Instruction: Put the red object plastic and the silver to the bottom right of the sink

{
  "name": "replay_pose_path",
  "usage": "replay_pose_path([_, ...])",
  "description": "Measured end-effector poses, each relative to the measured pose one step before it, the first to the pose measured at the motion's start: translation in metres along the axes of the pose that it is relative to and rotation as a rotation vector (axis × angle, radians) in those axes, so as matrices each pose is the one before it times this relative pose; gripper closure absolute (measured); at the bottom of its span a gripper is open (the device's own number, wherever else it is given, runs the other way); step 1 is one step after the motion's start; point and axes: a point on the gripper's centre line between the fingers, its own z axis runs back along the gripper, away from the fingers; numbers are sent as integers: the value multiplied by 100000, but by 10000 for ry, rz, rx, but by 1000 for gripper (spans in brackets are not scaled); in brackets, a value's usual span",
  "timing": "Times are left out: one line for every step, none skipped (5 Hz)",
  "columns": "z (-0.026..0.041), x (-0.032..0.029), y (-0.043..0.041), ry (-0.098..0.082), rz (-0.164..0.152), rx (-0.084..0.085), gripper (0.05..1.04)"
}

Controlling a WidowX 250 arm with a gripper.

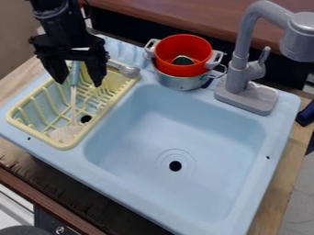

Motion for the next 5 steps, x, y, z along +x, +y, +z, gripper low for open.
replay_pose_path([-576,-422,-77,241,80,-47,87])
replay_pose_path([-217,64,-469,79,813,71,87])
replay_pose_path([102,844,-687,57,1089,86,87])
replay_pose_path([495,755,-903,-160,1245,-365,87])
replay_pose_path([419,362,-1422,-105,1224,-385,87])
